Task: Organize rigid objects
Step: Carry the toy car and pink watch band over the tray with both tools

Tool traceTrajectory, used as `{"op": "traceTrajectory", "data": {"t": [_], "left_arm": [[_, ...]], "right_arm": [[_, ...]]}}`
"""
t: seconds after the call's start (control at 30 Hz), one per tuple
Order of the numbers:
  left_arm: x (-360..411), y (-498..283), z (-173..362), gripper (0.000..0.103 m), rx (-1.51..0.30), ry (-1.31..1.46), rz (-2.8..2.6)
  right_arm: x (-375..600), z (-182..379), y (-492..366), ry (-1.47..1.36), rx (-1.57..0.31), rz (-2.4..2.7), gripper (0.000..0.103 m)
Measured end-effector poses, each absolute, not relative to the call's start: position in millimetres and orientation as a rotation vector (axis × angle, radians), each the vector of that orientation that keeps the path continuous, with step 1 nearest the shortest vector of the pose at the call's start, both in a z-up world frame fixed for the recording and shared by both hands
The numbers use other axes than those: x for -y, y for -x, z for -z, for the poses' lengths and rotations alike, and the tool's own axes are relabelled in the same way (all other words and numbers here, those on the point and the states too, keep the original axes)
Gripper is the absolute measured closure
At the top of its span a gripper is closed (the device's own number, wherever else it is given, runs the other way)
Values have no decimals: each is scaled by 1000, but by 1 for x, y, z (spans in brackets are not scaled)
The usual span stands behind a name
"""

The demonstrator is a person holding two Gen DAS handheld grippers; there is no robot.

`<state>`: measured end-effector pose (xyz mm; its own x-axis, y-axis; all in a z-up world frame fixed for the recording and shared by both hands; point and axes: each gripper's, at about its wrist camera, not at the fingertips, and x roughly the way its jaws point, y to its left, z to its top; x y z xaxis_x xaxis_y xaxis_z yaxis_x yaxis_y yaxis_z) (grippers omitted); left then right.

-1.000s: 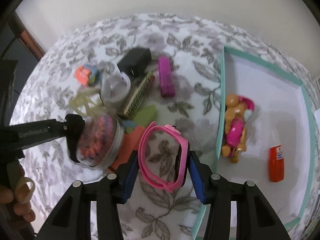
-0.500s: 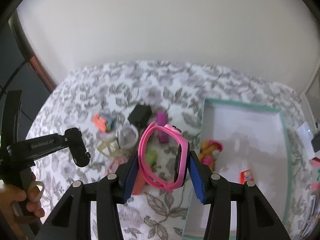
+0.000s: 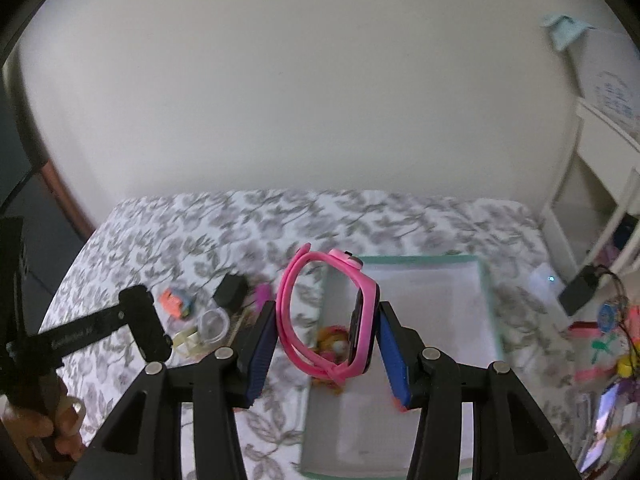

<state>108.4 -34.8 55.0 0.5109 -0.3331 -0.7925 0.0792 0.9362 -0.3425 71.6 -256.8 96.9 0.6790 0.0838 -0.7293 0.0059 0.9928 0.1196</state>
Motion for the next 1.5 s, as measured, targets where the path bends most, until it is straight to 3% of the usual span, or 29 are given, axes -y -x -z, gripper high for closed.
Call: {"op": "traceTrajectory", "data": {"t": [0.6,0.9,1.5], "left_arm": [[162,-87,-20,75,-1136,68,482],[189,-81,18,75,-1234,-23,492],[215,-69,49,75,-1305,-122,509]], "right_arm": [[353,-48,-73,-108,-968,211,52],[355,32,-86,-110,-1165,206,51],[360,62,-87,-93,-1245,241,51]]}}
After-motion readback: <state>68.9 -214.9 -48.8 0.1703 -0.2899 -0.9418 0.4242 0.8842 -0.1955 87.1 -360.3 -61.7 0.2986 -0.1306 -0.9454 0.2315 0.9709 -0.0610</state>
